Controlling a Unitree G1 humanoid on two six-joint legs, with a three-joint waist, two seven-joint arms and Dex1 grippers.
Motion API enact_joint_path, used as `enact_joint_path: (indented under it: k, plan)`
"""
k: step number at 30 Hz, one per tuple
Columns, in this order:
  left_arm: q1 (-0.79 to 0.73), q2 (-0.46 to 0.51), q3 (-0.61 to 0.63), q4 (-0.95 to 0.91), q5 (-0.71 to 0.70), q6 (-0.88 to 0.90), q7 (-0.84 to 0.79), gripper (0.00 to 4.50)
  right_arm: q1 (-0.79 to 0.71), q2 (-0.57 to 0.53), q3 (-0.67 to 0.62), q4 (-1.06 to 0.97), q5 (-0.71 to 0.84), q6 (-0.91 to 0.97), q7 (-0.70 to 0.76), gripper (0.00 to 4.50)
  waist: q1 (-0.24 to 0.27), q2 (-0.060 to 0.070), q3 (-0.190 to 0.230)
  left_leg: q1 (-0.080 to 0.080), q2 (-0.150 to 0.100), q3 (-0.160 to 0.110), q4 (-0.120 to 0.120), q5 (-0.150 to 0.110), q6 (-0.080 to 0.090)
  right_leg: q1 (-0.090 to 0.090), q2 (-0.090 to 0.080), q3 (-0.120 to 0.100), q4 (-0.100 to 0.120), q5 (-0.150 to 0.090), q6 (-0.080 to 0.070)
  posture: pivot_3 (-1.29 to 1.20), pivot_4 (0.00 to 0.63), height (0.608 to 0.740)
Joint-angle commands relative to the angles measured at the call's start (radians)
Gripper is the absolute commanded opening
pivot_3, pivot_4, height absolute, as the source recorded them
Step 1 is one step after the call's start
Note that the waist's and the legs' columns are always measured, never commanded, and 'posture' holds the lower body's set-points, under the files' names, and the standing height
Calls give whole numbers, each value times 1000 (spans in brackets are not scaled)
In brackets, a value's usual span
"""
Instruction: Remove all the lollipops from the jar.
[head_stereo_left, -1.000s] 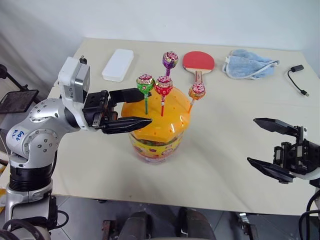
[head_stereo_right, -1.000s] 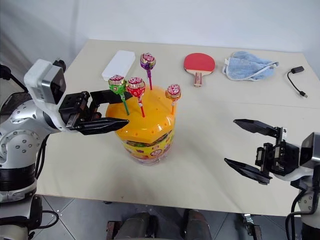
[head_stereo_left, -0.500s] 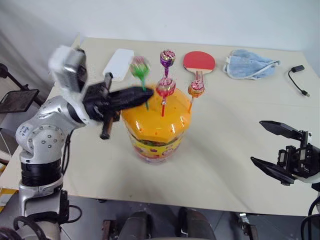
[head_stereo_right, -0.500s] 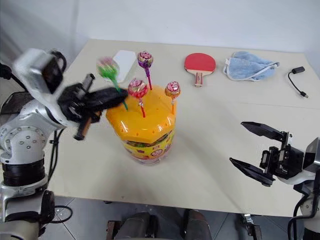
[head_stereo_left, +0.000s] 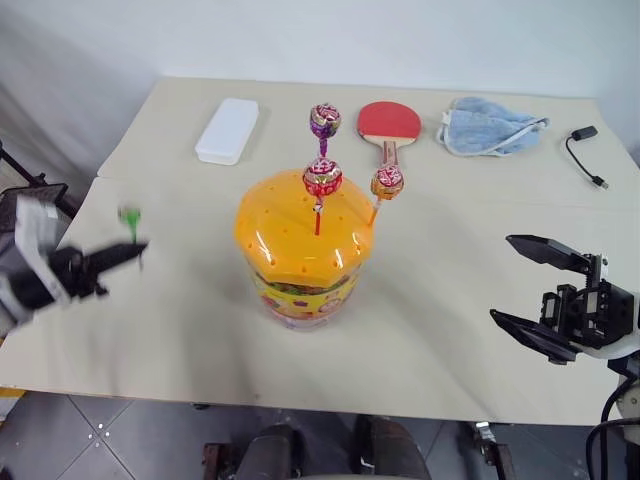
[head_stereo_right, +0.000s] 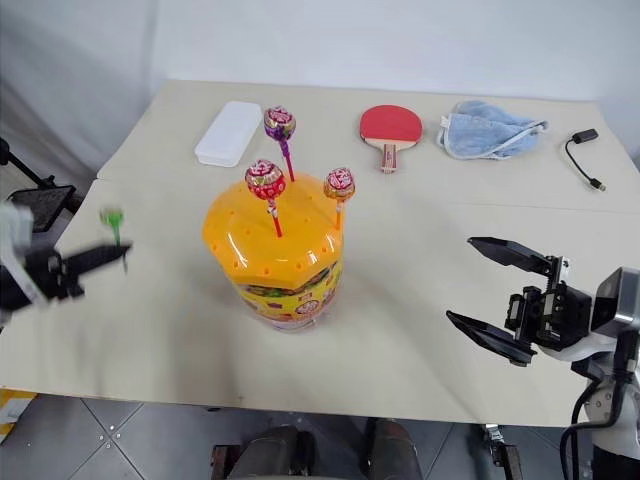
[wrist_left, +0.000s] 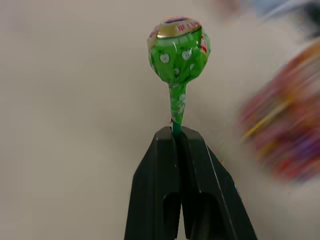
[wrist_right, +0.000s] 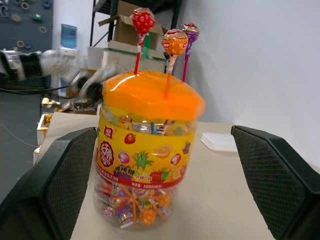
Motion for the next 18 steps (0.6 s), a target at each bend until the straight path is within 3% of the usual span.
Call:
enact_joint_path:
  k: [1, 7, 15, 18]
  plan:
    - [100, -21, 49, -83, 50, 17, 49, 12, -23, -3, 19, 23, -25, -7, 9, 4500, 10, -2, 0, -1, 0, -1, 0, 0, 0, 0, 0, 0, -1, 0, 0, 0, 150, 740]
    - [164, -79, 3, -126, 106, -11, 55, 12, -73, -35, 53, 74, -67, 21, -6, 4500, 4, 6, -3, 2, 0, -1, -1, -3, -6, 0, -3, 2, 1, -1, -1, 0, 150, 740]
    - [172, -86, 69, -138, 96, -33, -21, 2110, -78, -121, 83, 8, -119, 161, -121, 4500, 4, 10, -5, 4, 0, 1, -3, -2, -4, 0, -3, 3, 1, -1, -2, 0, 150, 740]
    - [211, -91, 133, -106, 150, -279, -166, 2958, -112, -121, 88, -45, -62, 220, -174, 4500, 0, 9, -4, 4, 1, 1, -3, -2, -5, -1, -3, 3, 1, -1, -3, 0, 150, 740]
